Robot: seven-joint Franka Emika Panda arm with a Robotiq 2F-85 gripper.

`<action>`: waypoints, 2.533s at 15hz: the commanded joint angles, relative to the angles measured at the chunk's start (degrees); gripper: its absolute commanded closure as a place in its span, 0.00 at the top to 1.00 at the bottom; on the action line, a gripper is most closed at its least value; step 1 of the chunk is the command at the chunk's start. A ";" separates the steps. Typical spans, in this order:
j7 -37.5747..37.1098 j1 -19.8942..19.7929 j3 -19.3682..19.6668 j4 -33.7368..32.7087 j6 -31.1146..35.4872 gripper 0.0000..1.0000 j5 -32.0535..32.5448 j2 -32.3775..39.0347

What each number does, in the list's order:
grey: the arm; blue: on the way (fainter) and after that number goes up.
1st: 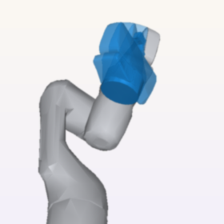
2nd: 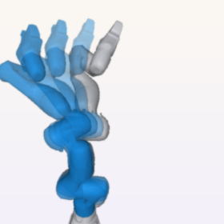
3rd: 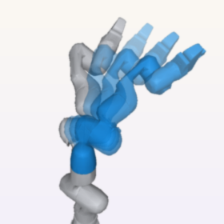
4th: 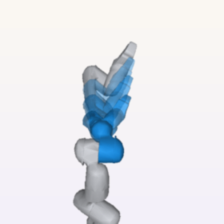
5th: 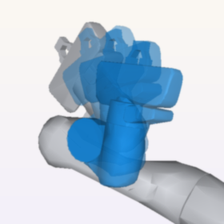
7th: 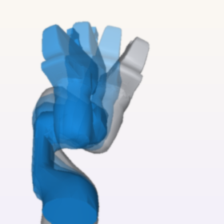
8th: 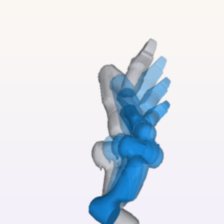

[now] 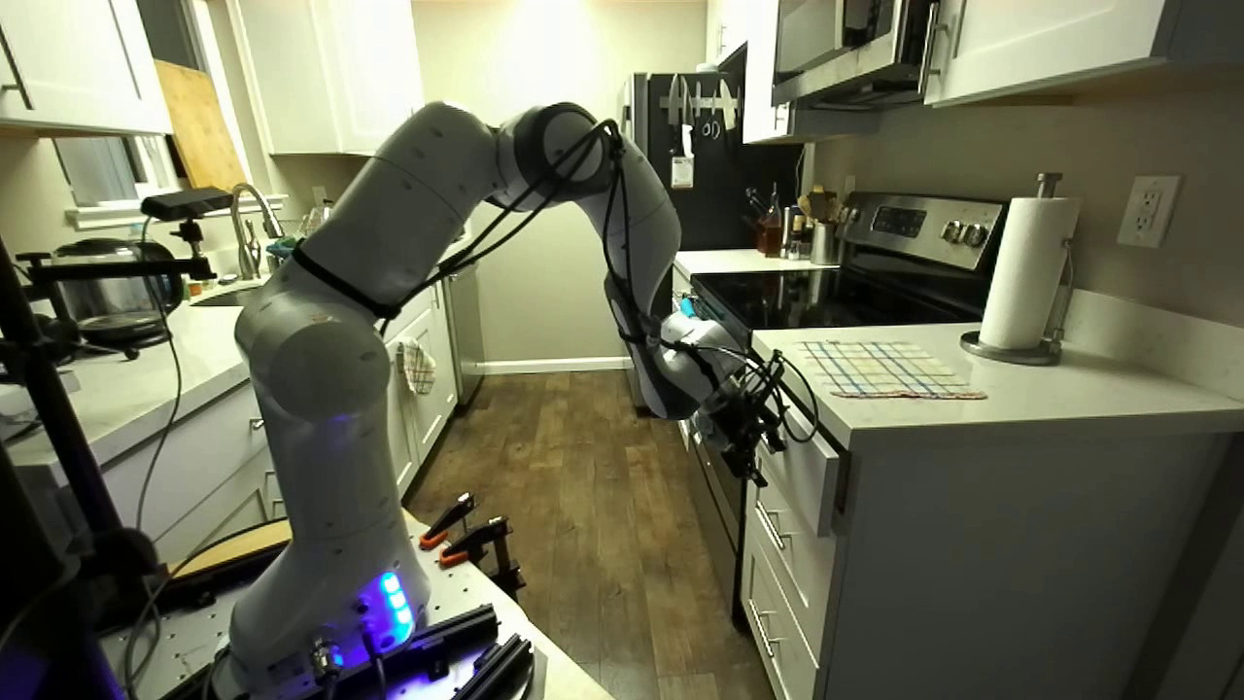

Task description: Open the topmost drawer on the right.

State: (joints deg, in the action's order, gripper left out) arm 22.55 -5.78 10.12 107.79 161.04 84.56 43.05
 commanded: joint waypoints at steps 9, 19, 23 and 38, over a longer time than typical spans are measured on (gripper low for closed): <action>-1.93 2.38 -2.18 7.52 2.98 1.00 4.98 -1.51; -1.32 3.17 -0.93 13.76 -0.30 1.00 6.63 -8.34; -1.33 2.90 -0.69 12.30 -0.30 1.00 6.62 -7.44; -36.43 2.27 -1.25 12.24 3.96 1.00 9.93 -7.23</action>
State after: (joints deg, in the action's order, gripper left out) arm -3.00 -3.51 8.99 119.15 163.46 91.79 36.18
